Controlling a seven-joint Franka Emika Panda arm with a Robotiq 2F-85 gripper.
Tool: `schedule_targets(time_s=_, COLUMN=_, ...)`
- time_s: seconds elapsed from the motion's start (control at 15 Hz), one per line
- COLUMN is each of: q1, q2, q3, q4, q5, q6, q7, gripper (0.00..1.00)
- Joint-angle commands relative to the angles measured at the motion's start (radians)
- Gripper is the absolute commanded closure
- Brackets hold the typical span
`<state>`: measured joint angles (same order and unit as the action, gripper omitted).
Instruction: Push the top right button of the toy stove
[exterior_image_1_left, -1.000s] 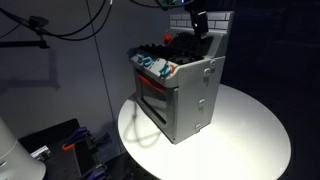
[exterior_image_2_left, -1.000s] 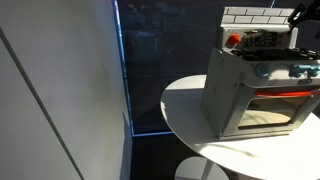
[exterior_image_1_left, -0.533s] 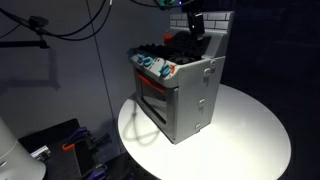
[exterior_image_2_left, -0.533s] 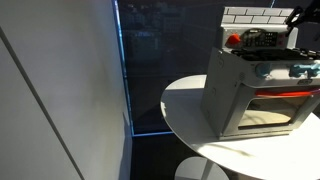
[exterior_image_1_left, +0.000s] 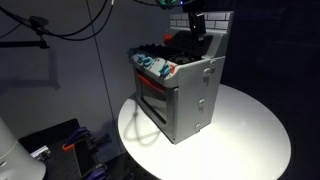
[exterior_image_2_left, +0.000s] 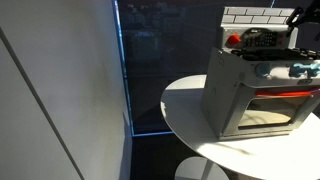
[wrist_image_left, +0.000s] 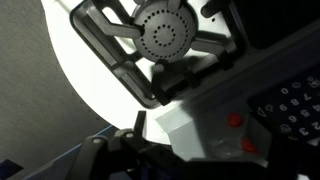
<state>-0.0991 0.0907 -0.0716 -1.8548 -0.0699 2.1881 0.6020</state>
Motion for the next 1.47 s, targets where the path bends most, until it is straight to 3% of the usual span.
schedule_targets(time_s=0.0, q1=0.01, q2=0.031, q3=-0.017, q4=0.055, q5=0.003, q6=-0.038, q7=-0.005, gripper=0.0)
schedule_targets(time_s=1.4, q1=0.016, q2=0.072, q3=-0.029, q4=0.098, q5=-0.002, q6=-0.02, q7=-0.002, gripper=0.0)
